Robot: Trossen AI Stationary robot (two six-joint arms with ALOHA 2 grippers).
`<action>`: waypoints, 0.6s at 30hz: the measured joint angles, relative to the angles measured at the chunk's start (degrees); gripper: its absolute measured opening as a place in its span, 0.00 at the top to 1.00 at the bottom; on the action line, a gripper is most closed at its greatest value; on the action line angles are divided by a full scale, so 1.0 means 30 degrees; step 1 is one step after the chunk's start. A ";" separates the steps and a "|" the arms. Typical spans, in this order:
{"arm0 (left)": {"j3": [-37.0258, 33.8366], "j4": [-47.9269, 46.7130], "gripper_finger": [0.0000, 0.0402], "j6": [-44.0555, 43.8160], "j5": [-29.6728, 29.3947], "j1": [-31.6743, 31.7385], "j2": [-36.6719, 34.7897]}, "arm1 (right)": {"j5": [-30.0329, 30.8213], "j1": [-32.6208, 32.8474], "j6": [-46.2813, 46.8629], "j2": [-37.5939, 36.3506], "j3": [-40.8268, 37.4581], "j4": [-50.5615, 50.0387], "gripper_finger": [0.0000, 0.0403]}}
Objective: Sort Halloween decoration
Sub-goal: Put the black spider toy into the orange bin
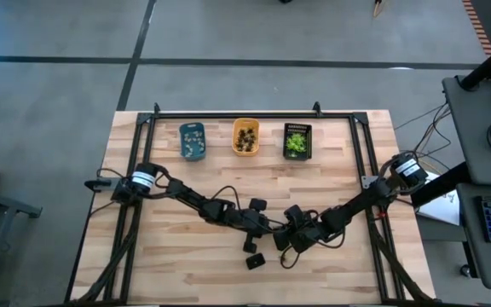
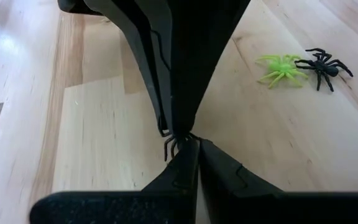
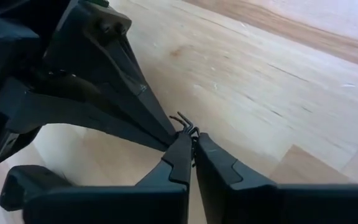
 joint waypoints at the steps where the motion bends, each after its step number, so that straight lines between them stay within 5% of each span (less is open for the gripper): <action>1: -0.0007 -0.0072 1.00 0.0000 0.0000 0.0003 -0.0083 | -0.0003 0.0000 -0.0048 -0.0025 0.0000 0.0000 0.98; 18: -0.1997 -0.3886 1.00 0.1173 -0.1064 0.0012 -0.4726 | 0.1187 -0.0192 -0.1927 -0.0905 0.0000 0.0029 0.98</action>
